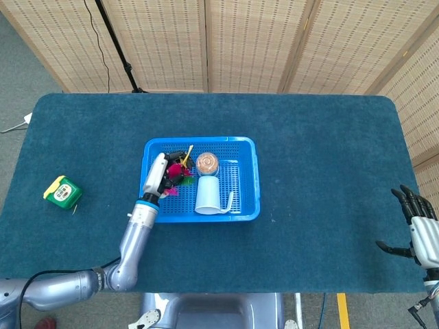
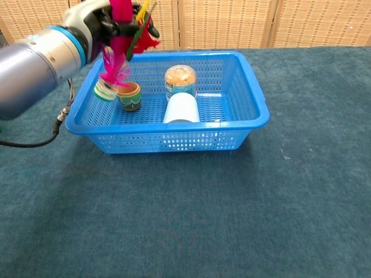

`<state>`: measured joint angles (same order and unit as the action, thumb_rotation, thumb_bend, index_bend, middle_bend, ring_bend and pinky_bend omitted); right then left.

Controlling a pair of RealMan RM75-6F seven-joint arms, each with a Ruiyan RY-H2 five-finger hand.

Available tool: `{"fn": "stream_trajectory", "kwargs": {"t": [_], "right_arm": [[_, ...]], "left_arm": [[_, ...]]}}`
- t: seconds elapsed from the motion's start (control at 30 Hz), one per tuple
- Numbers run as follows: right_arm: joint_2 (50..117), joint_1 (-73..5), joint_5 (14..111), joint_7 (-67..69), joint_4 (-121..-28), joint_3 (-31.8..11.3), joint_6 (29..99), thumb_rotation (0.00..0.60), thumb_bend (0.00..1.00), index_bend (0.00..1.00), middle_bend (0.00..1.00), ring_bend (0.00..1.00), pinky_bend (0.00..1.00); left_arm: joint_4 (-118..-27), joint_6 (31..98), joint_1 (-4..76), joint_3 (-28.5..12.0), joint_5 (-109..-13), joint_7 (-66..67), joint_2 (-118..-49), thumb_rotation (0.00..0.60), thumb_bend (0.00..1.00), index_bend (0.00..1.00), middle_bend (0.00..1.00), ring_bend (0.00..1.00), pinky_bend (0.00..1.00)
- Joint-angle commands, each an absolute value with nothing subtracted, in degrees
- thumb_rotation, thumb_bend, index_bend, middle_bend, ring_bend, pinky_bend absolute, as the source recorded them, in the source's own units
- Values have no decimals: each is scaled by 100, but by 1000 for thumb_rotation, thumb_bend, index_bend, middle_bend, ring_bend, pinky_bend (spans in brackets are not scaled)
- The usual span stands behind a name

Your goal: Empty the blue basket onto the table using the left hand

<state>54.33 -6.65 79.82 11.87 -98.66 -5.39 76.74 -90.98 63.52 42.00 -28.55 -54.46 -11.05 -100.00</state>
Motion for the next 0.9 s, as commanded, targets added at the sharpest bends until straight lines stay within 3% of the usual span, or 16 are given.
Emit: {"fn": "stream_trajectory", "kwargs": {"t": [0.03,0.27,0.33,0.37,0.4,0.43,0.5,0.53,0.63,0.9], "right_arm": [[5430,-665,8001,1188,-9875,-530,7675,600,0,0,0,0,0],[5430,-651,8061,1150,-9917,-506,7715,600,0,0,0,0,0],[5443,-654,8078,1112,-9929,-493,7711,600,0,0,0,0,0],[5451,-661,8086,1089,-9935,-485,7698,600,0,0,0,0,0],[5459,-668,8092,1066,-9938,-476,7682,600,0,0,0,0,0],[5467,-676,8094,1043,-9941,-471,7667,600,0,0,0,0,0],[5480,-689,8084,995,-9942,-470,7649,600,0,0,0,0,0],[5487,-693,8073,975,-9942,-473,7645,600,0,0,0,0,0],[5504,-700,8034,919,-9936,-482,7636,600,0,0,0,0,0],[5536,-735,7996,805,-9954,-481,7583,600,0,0,0,0,0]], "left_arm": [[-9523,6547,4039,-3093,-5636,-1012,-9500,600,1000,680,534,559,733],[-9261,6562,3582,-3221,-5438,-1306,-8816,600,994,630,512,538,733],[-8902,6465,3483,-3227,-5318,-1502,-8743,600,913,562,447,490,722],[-8675,6369,3451,-3209,-5245,-1598,-8731,600,811,497,385,443,696],[-8478,6238,3438,-3185,-5203,-1707,-8724,600,577,326,241,310,605],[-8300,6051,3430,-3132,-5193,-1833,-8709,600,316,161,110,166,445],[-8078,5508,3436,-2958,-5389,-2171,-8593,600,45,0,0,8,150],[-8006,5232,3430,-2871,-5561,-2400,-8509,600,4,0,0,0,46],[-7749,4857,3415,-2693,-6044,-2831,-8346,600,0,0,0,0,0],[-7664,5556,3382,-2273,-7043,-2193,-8171,600,0,0,0,0,0]]}}
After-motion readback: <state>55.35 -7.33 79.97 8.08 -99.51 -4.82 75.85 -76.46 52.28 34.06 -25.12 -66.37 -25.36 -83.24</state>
